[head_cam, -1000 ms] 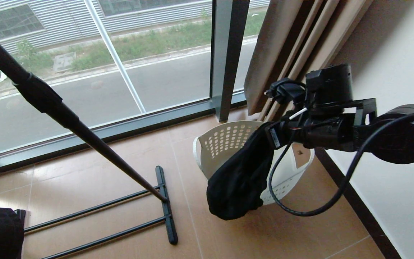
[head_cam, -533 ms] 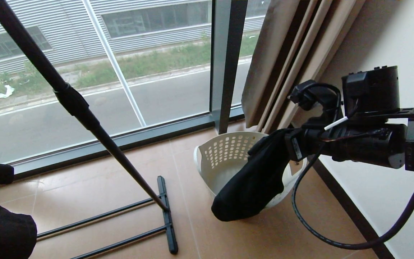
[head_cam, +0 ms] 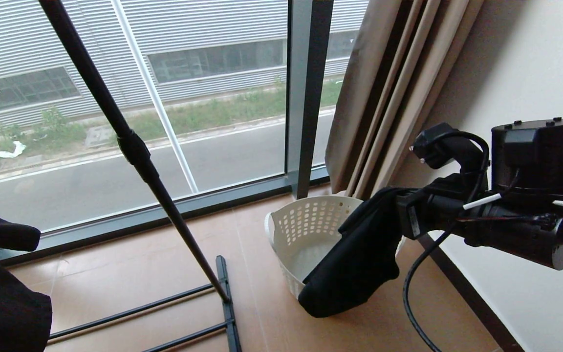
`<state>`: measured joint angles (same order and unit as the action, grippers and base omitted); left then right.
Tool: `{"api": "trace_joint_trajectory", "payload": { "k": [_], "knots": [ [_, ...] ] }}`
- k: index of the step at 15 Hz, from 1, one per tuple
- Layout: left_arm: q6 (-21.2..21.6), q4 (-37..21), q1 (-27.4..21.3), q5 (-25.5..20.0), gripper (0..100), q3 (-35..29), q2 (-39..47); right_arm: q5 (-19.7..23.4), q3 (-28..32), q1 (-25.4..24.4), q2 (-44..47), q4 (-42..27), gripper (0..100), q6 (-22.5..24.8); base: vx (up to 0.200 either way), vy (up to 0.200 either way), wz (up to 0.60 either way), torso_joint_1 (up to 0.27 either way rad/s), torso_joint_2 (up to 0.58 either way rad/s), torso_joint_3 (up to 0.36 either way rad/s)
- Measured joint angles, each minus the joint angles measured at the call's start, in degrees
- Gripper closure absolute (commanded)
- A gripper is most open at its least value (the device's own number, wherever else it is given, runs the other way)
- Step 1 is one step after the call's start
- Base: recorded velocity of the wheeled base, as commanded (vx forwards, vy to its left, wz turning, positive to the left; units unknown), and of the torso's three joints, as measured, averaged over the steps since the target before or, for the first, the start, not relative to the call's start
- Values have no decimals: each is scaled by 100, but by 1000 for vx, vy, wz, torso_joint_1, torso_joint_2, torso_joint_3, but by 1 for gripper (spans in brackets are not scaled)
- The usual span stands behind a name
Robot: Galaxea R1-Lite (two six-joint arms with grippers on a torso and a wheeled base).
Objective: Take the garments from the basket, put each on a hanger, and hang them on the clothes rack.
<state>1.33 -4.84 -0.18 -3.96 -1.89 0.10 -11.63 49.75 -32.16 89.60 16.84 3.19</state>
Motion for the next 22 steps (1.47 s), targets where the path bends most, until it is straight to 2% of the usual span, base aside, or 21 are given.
{"api": "trace_joint_trajectory", "payload": {
  "k": [3,12,15,19,22],
  "knots": [
    [0,0,0,0,0,-6,0,-244,-273,-44,-134,56,100,-196,0,0,0,-1,-1,199],
    [0,-5,0,-5,0,-4,0,-271,-769,-55,-377,141,100,-390,0,0,0,5,-14,188],
    [0,0,0,-9,0,-4,0,-286,-874,-56,-394,380,100,-374,0,0,0,94,-347,-61],
    [30,0,-6,-17,0,-4,0,-286,-996,-61,-390,391,100,-368,0,0,0,139,-447,-161],
    [74,0,2,-22,0,2,0,-286,-1080,-61,-446,391,100,-368,0,0,0,48,-146,-74]
  ]
}}
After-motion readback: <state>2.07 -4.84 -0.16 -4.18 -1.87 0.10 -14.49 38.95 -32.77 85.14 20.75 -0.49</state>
